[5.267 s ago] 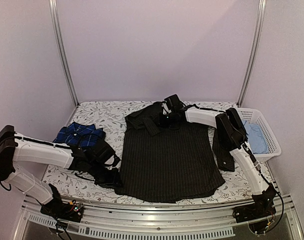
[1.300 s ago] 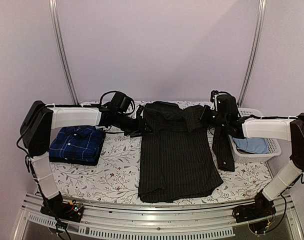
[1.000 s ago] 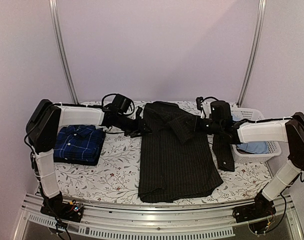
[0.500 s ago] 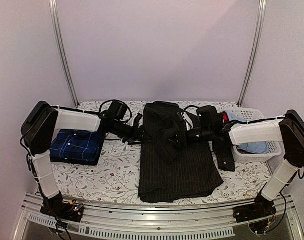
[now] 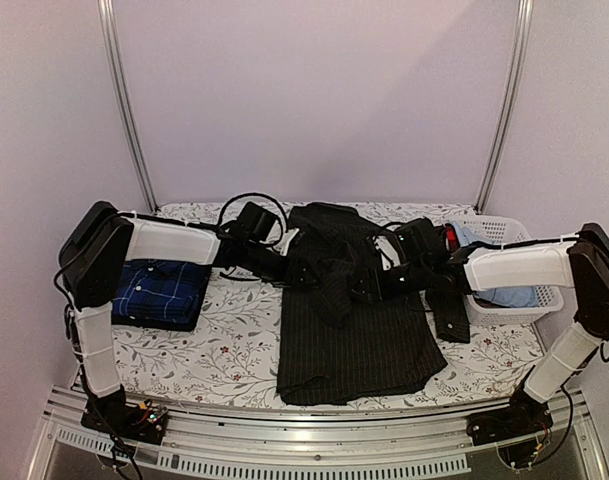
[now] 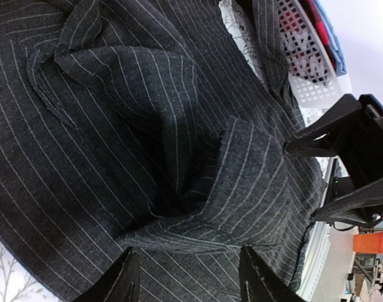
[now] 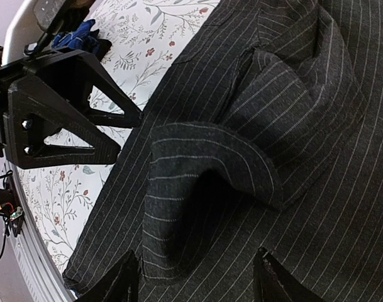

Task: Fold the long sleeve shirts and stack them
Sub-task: Smooth out the 1/3-folded shirt at the center of the board.

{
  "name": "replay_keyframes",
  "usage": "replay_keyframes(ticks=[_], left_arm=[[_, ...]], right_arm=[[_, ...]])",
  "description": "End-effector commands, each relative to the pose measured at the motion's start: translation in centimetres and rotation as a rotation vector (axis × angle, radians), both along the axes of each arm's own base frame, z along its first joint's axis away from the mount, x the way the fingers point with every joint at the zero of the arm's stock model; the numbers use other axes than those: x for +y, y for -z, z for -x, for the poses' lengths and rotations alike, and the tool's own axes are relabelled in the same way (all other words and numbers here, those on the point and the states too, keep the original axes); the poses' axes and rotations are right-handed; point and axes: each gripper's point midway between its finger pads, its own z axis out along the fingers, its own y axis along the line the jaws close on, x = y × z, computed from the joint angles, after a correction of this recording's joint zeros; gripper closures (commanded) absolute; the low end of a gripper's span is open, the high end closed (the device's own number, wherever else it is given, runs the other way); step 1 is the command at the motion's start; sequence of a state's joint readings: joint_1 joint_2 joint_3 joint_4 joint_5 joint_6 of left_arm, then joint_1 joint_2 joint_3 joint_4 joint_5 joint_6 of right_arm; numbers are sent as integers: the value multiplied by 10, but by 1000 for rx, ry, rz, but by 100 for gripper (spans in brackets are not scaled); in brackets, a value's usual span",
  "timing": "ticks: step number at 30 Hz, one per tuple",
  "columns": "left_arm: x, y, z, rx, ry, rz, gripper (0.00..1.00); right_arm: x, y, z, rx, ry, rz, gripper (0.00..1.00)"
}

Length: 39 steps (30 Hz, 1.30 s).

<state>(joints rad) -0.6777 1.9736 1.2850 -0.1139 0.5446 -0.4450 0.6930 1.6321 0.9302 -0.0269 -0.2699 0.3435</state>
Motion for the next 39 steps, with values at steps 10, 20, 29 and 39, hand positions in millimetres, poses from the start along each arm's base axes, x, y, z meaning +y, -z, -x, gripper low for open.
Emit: replay_keyframes(ticks=[10, 20, 29, 39], left_arm=[[-26, 18, 0, -130, 148, -3, 41], [-36, 31, 19, -116, 237, 36, 42], [-38, 13, 31, -124, 247, 78, 75], [-33, 15, 45, -83, 244, 80, 93]], right_arm=[[-37, -4, 23, -15, 105, -6, 38], [-34, -14, 18, -52, 105, -30, 38], [-32, -12, 13, -57, 114, -28, 38], [-25, -1, 7, -28, 114, -29, 38]])
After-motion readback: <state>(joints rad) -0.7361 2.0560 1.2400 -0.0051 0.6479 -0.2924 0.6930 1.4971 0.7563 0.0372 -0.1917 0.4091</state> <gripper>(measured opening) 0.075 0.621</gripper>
